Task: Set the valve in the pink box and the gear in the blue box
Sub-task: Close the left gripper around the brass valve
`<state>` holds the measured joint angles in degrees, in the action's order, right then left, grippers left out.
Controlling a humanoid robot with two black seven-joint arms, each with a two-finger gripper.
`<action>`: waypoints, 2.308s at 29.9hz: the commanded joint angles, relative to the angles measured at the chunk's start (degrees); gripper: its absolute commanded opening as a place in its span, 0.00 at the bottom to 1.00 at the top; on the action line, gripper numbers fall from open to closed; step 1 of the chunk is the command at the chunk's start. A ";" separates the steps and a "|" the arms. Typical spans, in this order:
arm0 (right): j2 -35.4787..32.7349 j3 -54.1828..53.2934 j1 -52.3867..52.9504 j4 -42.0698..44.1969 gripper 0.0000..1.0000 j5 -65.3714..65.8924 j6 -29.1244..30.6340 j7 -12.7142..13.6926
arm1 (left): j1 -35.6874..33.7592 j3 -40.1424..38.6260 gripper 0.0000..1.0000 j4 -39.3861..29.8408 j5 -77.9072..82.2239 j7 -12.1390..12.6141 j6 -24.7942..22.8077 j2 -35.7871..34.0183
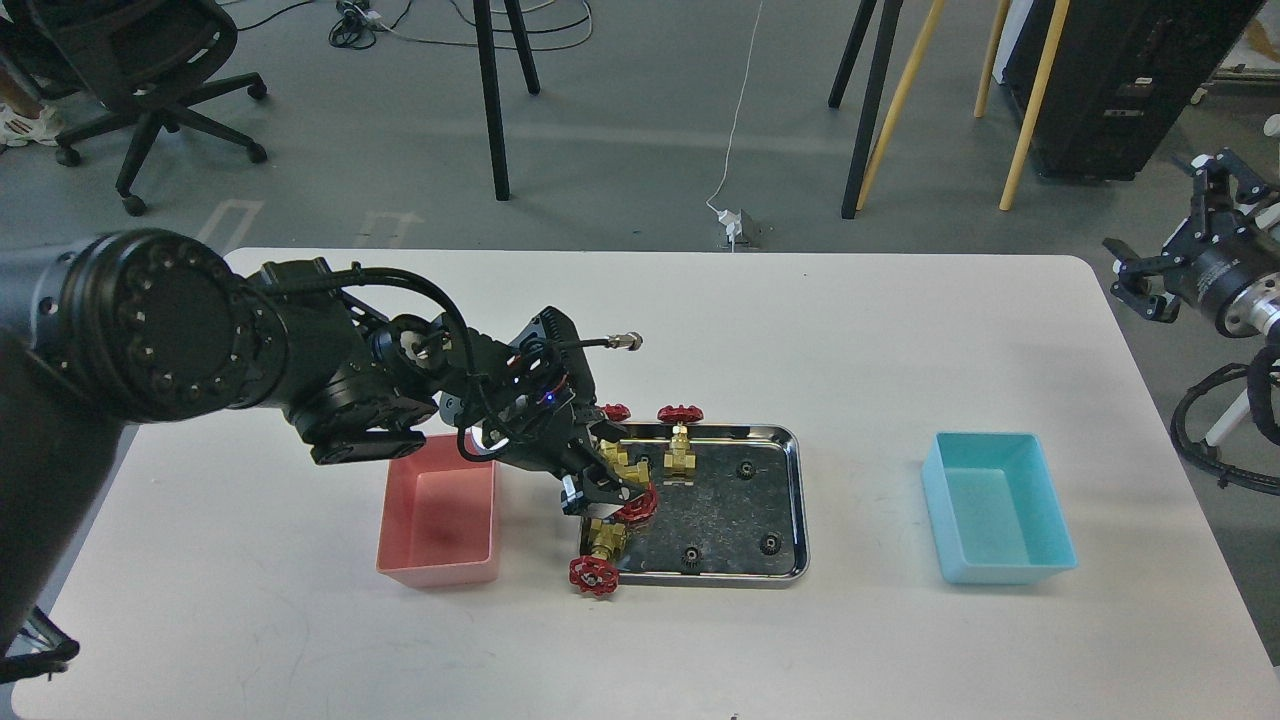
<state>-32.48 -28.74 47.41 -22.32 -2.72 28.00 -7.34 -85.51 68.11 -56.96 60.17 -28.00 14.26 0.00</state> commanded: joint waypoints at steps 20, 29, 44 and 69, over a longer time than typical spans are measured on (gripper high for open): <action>0.14 -0.17 -0.38 0.17 1.00 0.00 0.00 0.31 | 1.57 -2.54 0.72 -1.40 -0.31 0.00 0.15 -0.44; -0.04 -0.26 -0.65 0.26 1.00 0.00 0.00 0.13 | 3.15 -2.63 0.70 -0.87 -0.40 0.00 0.15 -0.35; 0.05 -0.44 -1.00 0.26 1.00 0.00 0.00 0.13 | 4.21 -2.72 0.51 1.67 -0.40 0.00 -0.11 0.00; 5.15 -1.23 21.24 -0.10 1.00 -0.27 0.00 6.81 | 5.44 -3.59 0.17 2.47 -0.40 0.00 -1.34 0.00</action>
<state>-27.68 -29.85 68.49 -22.48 -3.00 28.00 -0.53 -80.19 64.57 -54.50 59.76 -28.00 12.94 0.00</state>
